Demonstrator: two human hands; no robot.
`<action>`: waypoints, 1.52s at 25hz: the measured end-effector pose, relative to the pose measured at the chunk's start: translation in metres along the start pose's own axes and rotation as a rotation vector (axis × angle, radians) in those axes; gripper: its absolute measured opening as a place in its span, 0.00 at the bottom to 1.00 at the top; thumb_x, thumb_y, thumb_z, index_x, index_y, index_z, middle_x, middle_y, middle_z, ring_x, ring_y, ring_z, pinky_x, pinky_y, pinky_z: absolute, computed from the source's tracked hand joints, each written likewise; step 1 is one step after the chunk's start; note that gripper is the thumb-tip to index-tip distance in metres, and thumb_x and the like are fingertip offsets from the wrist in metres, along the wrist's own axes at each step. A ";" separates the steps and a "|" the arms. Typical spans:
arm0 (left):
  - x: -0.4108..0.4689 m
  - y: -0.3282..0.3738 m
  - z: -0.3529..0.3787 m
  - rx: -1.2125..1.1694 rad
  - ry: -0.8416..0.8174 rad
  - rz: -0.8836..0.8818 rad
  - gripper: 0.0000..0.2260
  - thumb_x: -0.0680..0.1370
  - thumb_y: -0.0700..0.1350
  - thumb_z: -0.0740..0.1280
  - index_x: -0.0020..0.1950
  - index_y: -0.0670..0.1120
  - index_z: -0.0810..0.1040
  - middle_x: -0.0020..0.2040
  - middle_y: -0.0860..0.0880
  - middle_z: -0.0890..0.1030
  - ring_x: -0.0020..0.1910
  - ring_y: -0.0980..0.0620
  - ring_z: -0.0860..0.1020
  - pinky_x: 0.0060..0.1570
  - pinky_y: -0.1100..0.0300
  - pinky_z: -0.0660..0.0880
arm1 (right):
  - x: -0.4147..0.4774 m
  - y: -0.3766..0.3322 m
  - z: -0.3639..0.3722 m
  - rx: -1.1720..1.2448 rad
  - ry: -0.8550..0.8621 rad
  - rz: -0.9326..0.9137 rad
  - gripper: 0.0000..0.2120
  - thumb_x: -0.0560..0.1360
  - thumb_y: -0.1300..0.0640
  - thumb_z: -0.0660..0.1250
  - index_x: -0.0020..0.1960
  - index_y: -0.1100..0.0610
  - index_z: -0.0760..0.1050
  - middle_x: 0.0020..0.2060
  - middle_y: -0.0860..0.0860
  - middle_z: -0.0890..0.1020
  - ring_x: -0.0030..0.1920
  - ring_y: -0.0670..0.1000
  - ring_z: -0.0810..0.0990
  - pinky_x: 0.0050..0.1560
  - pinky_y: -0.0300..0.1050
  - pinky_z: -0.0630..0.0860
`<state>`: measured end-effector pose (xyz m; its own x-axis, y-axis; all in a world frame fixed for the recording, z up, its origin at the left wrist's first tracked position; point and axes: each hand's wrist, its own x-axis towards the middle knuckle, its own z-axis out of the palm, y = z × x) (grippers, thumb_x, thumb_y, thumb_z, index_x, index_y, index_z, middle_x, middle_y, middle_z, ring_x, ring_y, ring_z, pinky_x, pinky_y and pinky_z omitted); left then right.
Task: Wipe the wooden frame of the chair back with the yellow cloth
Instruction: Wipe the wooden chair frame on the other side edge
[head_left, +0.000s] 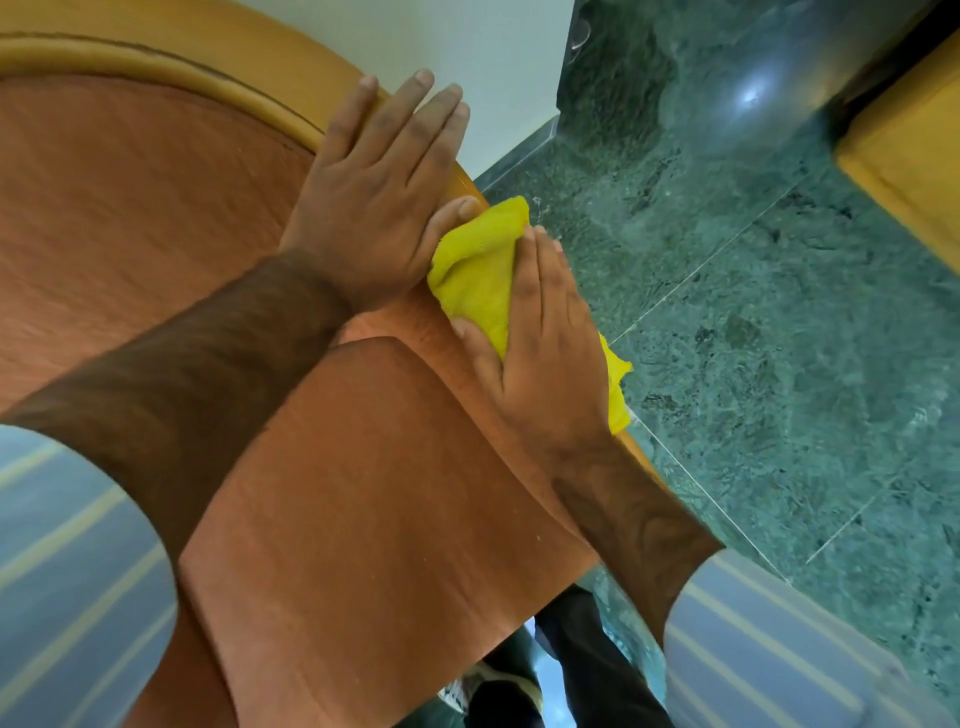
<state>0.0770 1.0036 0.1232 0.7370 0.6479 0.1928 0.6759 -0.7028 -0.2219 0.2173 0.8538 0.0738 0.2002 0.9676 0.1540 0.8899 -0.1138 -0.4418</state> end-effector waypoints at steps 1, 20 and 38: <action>0.000 0.001 0.000 0.000 0.004 -0.004 0.32 0.87 0.62 0.43 0.83 0.41 0.57 0.84 0.42 0.63 0.84 0.43 0.58 0.82 0.38 0.53 | -0.009 0.006 -0.003 -0.017 -0.031 -0.009 0.40 0.83 0.36 0.58 0.82 0.65 0.55 0.82 0.62 0.62 0.82 0.61 0.61 0.80 0.57 0.65; 0.000 0.001 -0.008 -0.005 -0.051 -0.026 0.34 0.86 0.62 0.42 0.83 0.40 0.57 0.83 0.42 0.63 0.84 0.43 0.57 0.83 0.38 0.52 | -0.086 0.033 -0.016 -0.209 -0.175 0.079 0.37 0.85 0.41 0.56 0.80 0.69 0.57 0.79 0.68 0.64 0.80 0.66 0.64 0.77 0.63 0.68; 0.002 0.002 -0.016 -0.157 -0.092 -0.089 0.28 0.87 0.55 0.43 0.82 0.45 0.62 0.82 0.48 0.67 0.84 0.47 0.59 0.83 0.43 0.52 | 0.022 -0.009 -0.006 0.032 -0.019 -0.124 0.26 0.84 0.44 0.60 0.78 0.55 0.69 0.80 0.64 0.65 0.78 0.65 0.68 0.72 0.62 0.72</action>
<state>0.0797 0.9992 0.1383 0.6755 0.7283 0.1149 0.7364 -0.6744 -0.0545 0.2159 0.8748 0.0870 0.0812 0.9778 0.1930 0.8939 0.0142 -0.4480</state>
